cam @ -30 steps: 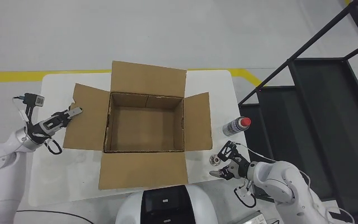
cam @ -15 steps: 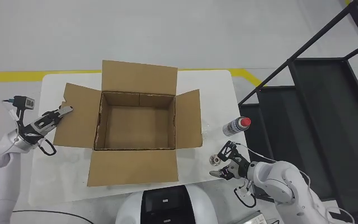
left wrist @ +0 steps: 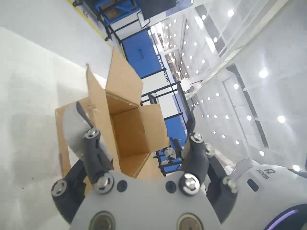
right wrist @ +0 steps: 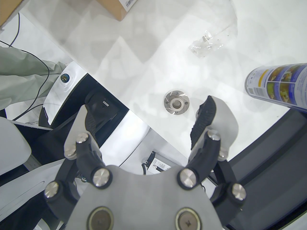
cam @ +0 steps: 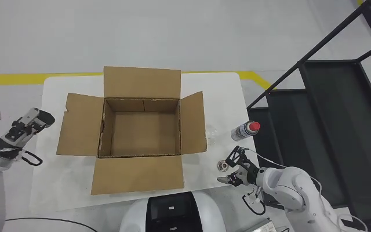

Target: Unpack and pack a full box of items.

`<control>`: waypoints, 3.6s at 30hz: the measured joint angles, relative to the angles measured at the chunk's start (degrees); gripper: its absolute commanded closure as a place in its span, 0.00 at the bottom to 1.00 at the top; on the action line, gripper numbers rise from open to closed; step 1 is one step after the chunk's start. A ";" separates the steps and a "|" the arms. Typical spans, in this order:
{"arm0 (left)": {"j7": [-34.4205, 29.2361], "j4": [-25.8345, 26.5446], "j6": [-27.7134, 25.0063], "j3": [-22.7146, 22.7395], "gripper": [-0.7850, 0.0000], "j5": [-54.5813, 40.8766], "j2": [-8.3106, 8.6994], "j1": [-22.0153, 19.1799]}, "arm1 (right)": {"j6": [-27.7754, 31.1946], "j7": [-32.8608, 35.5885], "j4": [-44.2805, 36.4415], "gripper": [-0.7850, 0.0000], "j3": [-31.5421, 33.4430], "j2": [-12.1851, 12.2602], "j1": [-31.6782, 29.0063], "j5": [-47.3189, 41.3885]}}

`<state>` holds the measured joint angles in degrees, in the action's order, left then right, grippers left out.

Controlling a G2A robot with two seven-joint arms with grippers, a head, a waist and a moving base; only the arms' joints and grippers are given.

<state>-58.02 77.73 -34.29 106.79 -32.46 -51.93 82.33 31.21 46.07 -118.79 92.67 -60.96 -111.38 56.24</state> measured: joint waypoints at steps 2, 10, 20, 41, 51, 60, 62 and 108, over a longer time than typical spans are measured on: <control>0.60 2.61 -0.77 1.87 0.00 -2.97 -0.09 2.47 | 0.00 0.00 0.00 0.00 0.00 0.00 0.00 0.00; 2.29 6.61 0.22 4.21 0.00 -5.73 -0.27 5.88 | 0.00 0.00 0.00 0.00 0.00 0.00 0.00 0.00; 2.27 6.59 0.20 4.20 0.00 -5.72 -0.27 5.86 | 0.03 -0.74 -1.49 0.00 -2.32 0.08 1.47 2.67; 2.27 6.59 0.20 4.20 0.00 -5.72 -0.27 5.86 | -2.58 2.15 13.70 0.00 -16.43 -0.43 14.94 14.55; 2.27 6.59 0.20 4.20 0.00 -5.72 -0.27 5.86 | -2.63 2.13 13.66 0.00 -16.42 -0.43 14.91 14.55; 2.27 6.59 0.20 4.20 0.00 -5.72 -0.27 5.86 | -2.52 0.57 16.84 0.00 -16.45 -0.19 15.38 16.59; 2.27 6.59 0.20 4.20 0.00 -5.72 -0.27 5.86 | -2.36 0.37 17.22 0.00 -16.58 -0.14 15.58 16.73; 2.27 6.59 0.20 4.20 0.00 -5.72 -0.27 5.86 | -5.12 -1.84 24.21 1.00 -18.86 0.56 19.11 18.51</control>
<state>-55.75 84.32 -34.09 110.99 -38.18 -52.20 88.19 26.09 44.23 -94.58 73.81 -60.41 -92.28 74.75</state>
